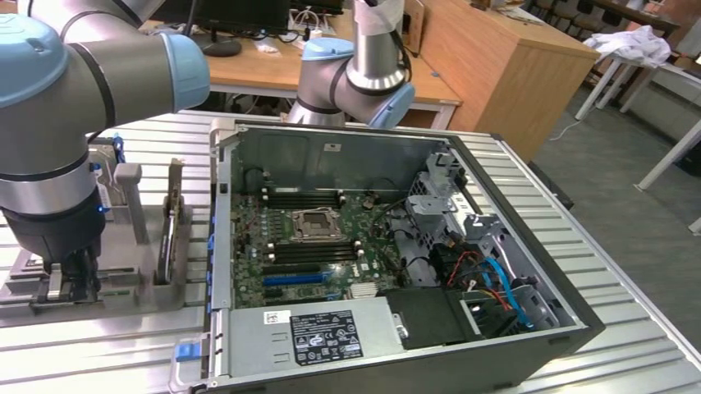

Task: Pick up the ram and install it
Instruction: 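Pick up the ram and move it above insertion slot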

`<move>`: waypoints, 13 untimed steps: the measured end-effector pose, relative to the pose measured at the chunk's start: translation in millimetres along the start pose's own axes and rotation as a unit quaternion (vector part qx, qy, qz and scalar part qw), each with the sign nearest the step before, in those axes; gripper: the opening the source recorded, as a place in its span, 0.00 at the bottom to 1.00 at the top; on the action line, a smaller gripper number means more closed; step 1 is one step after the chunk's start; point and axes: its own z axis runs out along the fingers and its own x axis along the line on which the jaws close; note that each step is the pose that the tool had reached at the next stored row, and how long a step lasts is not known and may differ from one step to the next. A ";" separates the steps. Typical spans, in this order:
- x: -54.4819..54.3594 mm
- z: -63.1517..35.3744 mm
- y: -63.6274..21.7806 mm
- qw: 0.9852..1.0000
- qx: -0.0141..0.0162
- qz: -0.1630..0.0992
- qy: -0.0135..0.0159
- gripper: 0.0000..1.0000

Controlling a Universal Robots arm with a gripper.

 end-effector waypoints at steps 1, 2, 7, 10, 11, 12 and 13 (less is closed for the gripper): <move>-0.1 0.0 -0.5 1.000 0.000 0.000 0.000 0.21; -0.1 0.0 -0.4 1.000 0.000 0.000 0.000 0.21; -2.1 0.0 -0.6 1.000 0.000 0.000 0.000 0.21; -2.1 0.0 -0.5 1.000 0.000 0.000 0.000 0.21; -2.1 0.0 -0.5 1.000 0.000 0.000 0.000 0.21; -2.1 0.0 -0.5 1.000 0.000 0.000 0.000 0.21; -2.1 0.1 -0.5 1.000 0.000 0.000 0.000 0.21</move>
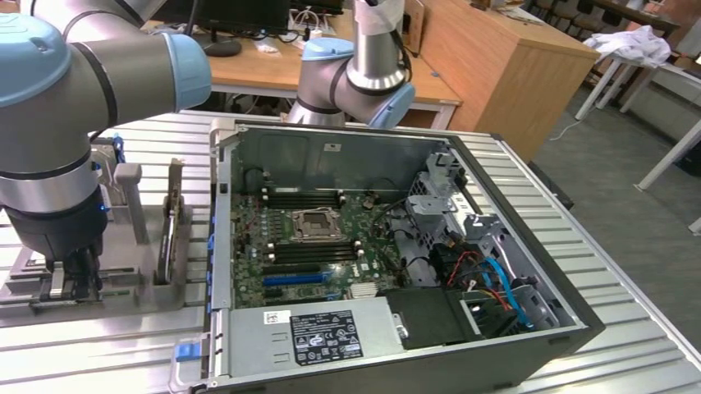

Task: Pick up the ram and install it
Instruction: 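Pick up the ram and move it above insertion slot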

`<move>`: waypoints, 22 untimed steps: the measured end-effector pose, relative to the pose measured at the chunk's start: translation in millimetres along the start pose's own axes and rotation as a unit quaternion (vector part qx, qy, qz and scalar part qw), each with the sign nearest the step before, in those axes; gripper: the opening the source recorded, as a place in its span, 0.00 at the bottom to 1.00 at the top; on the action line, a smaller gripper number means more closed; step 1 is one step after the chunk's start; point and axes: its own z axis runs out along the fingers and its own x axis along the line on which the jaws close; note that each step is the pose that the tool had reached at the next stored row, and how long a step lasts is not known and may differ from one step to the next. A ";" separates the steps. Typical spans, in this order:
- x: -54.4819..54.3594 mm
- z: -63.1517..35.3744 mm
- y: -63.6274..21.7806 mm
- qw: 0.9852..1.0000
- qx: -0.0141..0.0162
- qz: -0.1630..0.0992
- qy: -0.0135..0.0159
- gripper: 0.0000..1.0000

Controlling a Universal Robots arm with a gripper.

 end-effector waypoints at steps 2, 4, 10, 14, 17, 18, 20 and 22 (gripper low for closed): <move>0.0 0.0 0.0 1.000 0.000 0.000 0.000 0.21; 0.0 0.1 0.0 1.000 0.000 0.000 0.000 0.21; 0.7 0.1 0.0 1.000 0.000 0.000 0.000 0.21; 0.8 0.2 0.0 1.000 0.000 0.000 0.000 0.21; 0.8 0.3 0.0 1.000 0.000 0.000 0.000 0.21; 0.7 0.4 0.0 1.000 0.000 0.000 0.000 0.21; 0.7 0.4 0.0 1.000 0.000 0.000 0.000 0.21; 0.7 0.4 0.0 1.000 0.000 0.000 0.000 0.21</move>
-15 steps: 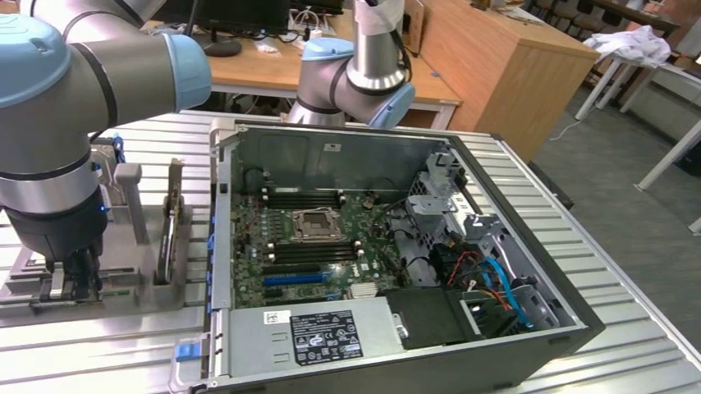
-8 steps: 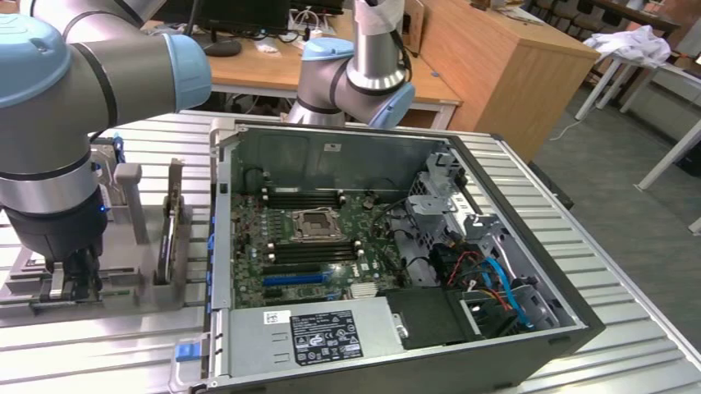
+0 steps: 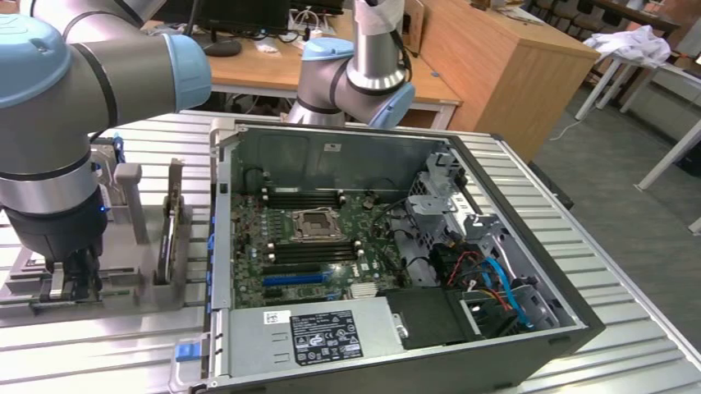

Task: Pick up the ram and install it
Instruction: 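Pick up the ram and move it above insertion slot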

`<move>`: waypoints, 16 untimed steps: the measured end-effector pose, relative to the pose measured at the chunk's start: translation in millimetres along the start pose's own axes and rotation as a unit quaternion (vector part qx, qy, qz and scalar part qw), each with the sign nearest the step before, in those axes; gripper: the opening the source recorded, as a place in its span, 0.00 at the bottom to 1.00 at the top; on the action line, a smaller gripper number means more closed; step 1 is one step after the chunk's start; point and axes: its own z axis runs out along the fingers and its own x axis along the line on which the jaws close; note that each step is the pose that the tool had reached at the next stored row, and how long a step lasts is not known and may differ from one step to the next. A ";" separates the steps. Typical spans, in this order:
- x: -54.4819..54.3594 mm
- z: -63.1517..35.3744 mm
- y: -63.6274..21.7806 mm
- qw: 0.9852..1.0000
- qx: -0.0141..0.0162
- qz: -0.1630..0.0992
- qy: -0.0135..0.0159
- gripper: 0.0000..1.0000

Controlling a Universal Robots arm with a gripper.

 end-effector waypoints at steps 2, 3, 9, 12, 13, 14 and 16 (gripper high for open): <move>0.0 0.0 0.0 1.000 0.000 0.000 0.000 0.21; 0.0 0.0 0.0 1.000 0.000 0.000 0.000 0.21; 0.0 0.0 0.0 1.000 0.000 0.000 0.000 0.12; 0.0 0.0 0.0 1.000 0.000 0.000 0.000 0.12; 0.0 0.0 0.0 1.000 0.000 0.000 0.000 0.12; 0.0 0.0 0.0 1.000 0.000 0.000 0.000 0.12; 0.0 0.0 0.0 1.000 0.000 0.000 0.000 0.12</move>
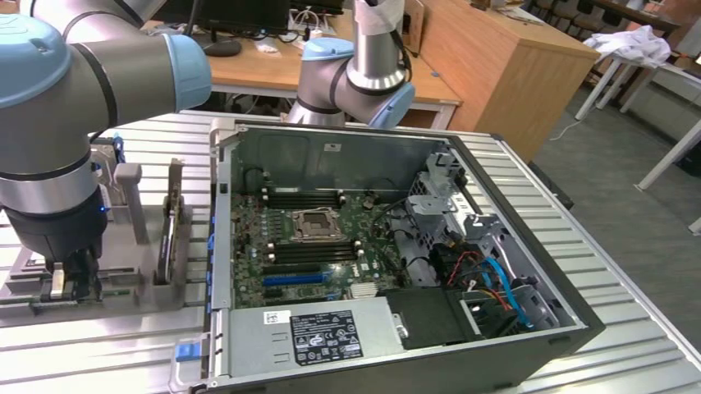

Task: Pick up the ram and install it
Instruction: 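Pick up the ram and move it above insertion slot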

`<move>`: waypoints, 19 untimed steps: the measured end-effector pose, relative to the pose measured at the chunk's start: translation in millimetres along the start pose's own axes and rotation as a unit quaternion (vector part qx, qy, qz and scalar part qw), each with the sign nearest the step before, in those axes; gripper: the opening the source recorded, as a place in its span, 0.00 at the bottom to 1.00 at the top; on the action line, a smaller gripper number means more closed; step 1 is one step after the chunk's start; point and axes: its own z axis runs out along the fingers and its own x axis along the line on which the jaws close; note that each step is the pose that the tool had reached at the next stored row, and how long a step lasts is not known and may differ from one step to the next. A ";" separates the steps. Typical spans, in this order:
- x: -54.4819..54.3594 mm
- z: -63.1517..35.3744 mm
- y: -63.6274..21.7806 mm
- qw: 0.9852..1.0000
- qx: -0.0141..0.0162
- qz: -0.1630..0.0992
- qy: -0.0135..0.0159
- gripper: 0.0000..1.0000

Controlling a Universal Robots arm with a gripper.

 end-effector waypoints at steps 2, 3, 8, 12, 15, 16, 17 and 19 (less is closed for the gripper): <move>0.0 0.0 0.0 1.000 0.000 0.000 0.000 0.12; 0.0 -0.1 0.0 1.000 0.000 0.000 0.000 0.12; 0.0 -5.4 0.2 1.000 0.000 0.000 0.000 0.12; -0.1 -10.7 0.4 1.000 0.000 0.000 0.000 0.12; -0.1 -15.5 0.5 1.000 0.000 0.000 0.000 0.12; -0.1 -17.0 0.6 1.000 0.000 0.000 0.000 0.12; -0.1 -18.5 0.6 1.000 0.000 0.000 0.000 0.12; -0.1 -21.9 0.8 1.000 0.000 0.000 0.000 0.12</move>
